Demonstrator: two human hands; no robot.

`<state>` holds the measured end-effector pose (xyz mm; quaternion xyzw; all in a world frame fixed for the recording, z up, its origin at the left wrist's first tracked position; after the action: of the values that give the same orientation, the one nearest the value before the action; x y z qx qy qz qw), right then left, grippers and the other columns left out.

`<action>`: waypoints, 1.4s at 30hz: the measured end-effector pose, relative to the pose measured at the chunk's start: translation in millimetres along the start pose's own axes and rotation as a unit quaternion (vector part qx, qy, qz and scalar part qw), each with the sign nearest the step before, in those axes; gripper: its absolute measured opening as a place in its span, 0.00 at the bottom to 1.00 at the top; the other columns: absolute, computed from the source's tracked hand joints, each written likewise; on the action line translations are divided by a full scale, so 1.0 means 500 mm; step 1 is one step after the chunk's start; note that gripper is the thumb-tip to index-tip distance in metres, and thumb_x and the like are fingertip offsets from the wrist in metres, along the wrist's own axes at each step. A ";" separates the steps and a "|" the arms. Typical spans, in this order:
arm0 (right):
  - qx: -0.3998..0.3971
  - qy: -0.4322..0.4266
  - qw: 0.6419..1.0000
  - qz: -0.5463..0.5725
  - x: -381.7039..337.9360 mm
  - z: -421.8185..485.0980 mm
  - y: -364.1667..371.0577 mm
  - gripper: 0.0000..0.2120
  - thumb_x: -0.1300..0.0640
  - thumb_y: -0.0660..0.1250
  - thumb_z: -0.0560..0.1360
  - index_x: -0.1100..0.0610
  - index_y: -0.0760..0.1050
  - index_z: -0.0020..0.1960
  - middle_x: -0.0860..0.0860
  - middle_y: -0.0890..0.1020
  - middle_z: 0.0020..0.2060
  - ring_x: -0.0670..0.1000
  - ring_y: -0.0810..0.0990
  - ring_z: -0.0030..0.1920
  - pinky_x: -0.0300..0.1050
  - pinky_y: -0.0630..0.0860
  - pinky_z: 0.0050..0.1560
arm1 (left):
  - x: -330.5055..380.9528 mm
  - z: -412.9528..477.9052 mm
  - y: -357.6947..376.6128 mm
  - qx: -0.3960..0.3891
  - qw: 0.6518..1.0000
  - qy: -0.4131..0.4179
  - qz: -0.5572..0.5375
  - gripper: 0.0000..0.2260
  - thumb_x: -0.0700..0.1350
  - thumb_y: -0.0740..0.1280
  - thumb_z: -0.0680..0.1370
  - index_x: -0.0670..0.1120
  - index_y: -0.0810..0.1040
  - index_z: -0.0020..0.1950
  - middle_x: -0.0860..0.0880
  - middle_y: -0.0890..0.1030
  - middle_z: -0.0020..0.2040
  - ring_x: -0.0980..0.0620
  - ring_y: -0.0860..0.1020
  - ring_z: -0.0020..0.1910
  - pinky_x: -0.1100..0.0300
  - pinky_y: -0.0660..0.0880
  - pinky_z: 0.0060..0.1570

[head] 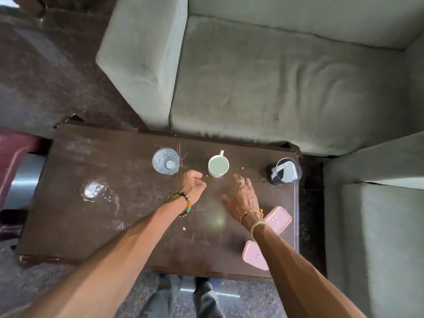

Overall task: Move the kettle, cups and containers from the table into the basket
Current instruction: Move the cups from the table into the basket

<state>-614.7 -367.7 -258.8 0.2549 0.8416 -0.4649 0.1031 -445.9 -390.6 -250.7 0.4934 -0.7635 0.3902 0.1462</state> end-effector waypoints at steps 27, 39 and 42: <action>0.065 -0.051 0.993 0.081 -0.074 0.041 -0.035 0.33 0.40 0.74 0.62 0.46 0.69 0.63 0.47 0.78 0.54 0.51 0.79 0.53 0.42 0.71 0.45 | 0.075 -0.010 -0.017 0.014 0.992 0.129 0.000 0.25 0.30 0.67 0.71 0.47 0.77 0.66 0.48 0.80 0.63 0.53 0.77 0.60 0.76 0.67 0.52; 0.050 -0.218 0.975 0.008 -0.403 -0.259 -0.196 0.33 0.34 0.71 0.58 0.44 0.73 0.60 0.45 0.82 0.52 0.51 0.82 0.51 0.41 0.73 0.41 | 0.124 -0.358 -0.362 0.117 0.974 0.145 -0.129 0.21 0.30 0.71 0.69 0.42 0.80 0.60 0.50 0.82 0.52 0.56 0.78 0.52 0.81 0.69 0.43; 0.060 -0.290 0.955 -0.007 -0.510 -0.331 -0.214 0.32 0.37 0.74 0.59 0.46 0.73 0.60 0.47 0.83 0.51 0.52 0.83 0.49 0.40 0.71 0.39 | 0.108 -0.437 -0.472 0.160 0.968 0.147 -0.128 0.21 0.33 0.72 0.68 0.48 0.82 0.59 0.56 0.81 0.48 0.59 0.79 0.49 0.80 0.70 0.42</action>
<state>-443.8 -361.3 14.6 0.1084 0.7480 -0.5689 0.3243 -301.7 -312.6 31.4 0.5414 -0.5914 0.5538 0.2246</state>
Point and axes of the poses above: each hand's wrist, its own z-axis towards the middle knuckle, its own y-axis out of the palm, x = y × z, the point moved 1 cm from there along z, towards the middle knuckle
